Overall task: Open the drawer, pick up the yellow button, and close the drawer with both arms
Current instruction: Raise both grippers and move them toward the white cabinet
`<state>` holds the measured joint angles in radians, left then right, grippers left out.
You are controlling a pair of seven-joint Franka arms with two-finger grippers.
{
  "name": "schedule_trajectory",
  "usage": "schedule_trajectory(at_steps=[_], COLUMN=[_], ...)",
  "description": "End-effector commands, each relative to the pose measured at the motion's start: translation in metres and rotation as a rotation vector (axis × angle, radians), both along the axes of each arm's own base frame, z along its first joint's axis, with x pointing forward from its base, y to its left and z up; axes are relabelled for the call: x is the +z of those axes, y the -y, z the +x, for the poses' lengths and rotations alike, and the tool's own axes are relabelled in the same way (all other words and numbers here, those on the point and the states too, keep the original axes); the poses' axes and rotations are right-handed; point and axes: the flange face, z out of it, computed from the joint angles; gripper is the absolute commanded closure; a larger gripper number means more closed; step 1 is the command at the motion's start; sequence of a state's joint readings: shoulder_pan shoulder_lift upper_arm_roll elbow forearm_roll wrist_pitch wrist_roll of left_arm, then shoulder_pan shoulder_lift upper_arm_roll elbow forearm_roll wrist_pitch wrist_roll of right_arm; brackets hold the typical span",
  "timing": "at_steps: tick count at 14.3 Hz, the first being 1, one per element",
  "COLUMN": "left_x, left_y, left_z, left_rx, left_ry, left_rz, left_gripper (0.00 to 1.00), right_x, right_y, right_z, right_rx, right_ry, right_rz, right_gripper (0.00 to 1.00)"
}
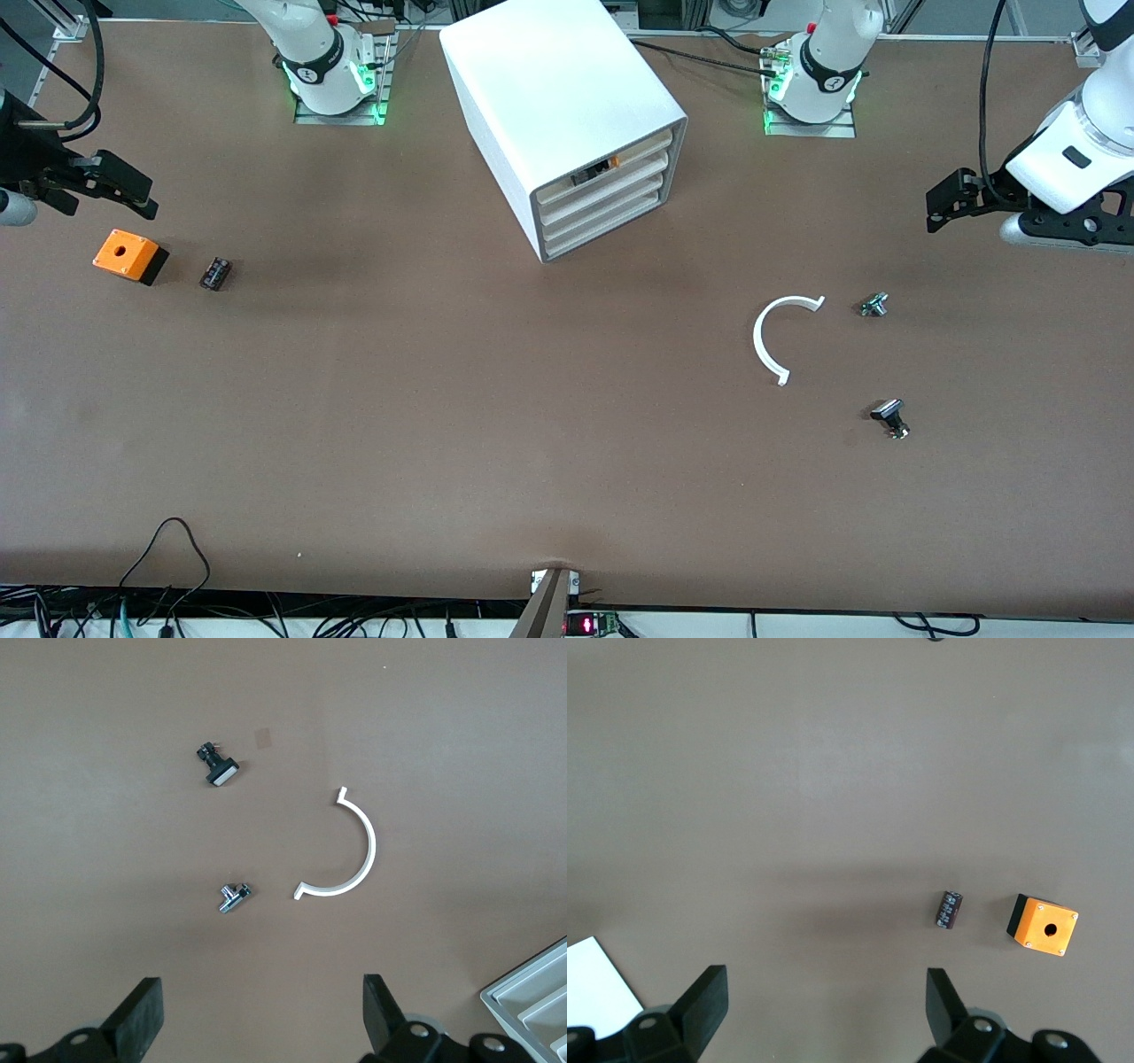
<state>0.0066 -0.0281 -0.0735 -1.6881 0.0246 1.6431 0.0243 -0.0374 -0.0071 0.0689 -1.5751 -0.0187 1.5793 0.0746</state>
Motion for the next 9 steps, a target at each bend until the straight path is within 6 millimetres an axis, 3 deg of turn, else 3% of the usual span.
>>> schedule_trajectory(at_steps=[1,9], left_x=[0.0074,0.0050], left_y=[-0.0028,-0.0025], left_z=[0.0040,0.0033], left_rx=[0.002,-0.002], left_ry=[-0.004,-0.016], left_rz=[0.013,0.009], left_gripper=[0.01,0.01], right_x=[0.0060,0.0053], right_y=[-0.0022,-0.0050], right_z=[-0.0016,-0.0081], right_rx=[-0.005,-0.001], right_ry=[-0.014,-0.054], right_rz=[0.003,-0.002], right_gripper=[0.01,0.01])
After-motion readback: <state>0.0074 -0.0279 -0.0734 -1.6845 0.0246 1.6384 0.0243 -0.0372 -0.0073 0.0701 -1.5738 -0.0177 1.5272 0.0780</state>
